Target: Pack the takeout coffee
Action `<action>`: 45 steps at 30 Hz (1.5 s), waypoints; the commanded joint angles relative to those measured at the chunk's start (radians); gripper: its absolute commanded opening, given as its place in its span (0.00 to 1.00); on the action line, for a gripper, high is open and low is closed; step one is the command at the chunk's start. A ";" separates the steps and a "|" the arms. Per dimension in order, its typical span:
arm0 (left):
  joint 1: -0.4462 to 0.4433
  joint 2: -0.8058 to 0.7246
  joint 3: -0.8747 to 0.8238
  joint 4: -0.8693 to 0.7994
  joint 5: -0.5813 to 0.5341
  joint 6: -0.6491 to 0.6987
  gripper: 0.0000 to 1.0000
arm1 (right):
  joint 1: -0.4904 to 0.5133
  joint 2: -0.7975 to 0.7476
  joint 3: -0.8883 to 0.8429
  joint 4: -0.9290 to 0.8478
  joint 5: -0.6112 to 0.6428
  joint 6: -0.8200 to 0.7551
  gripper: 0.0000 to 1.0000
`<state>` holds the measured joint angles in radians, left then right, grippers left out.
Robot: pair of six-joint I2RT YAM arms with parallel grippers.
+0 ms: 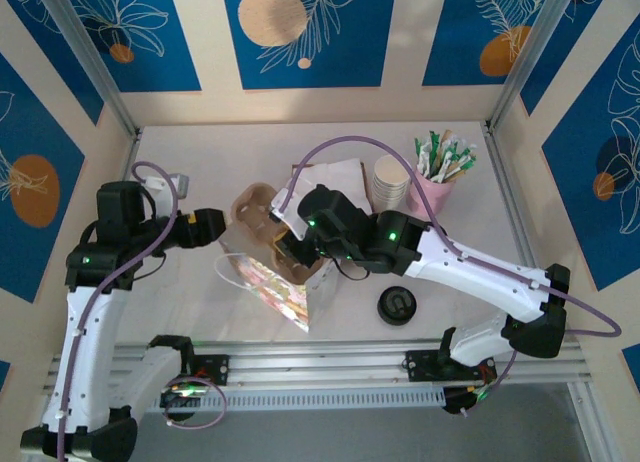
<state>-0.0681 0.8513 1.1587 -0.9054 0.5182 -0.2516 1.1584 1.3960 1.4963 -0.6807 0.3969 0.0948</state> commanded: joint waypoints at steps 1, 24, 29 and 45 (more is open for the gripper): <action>-0.006 -0.008 0.009 0.017 0.147 0.031 0.75 | 0.000 0.023 0.056 -0.064 0.008 0.013 0.25; -0.006 0.047 -0.060 -0.008 0.088 0.090 0.69 | -0.004 0.079 0.138 -0.152 0.008 -0.004 0.25; -0.006 0.043 -0.078 0.021 0.111 0.086 0.69 | -0.003 0.086 0.145 -0.170 0.009 -0.018 0.24; -0.006 0.001 -0.122 0.036 -0.054 0.083 0.67 | 0.003 0.150 0.193 -0.276 -0.022 -0.078 0.25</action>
<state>-0.0681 0.8856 1.0512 -0.8955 0.5117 -0.1730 1.1572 1.5249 1.6501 -0.9127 0.3958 0.0479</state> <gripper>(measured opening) 0.669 0.253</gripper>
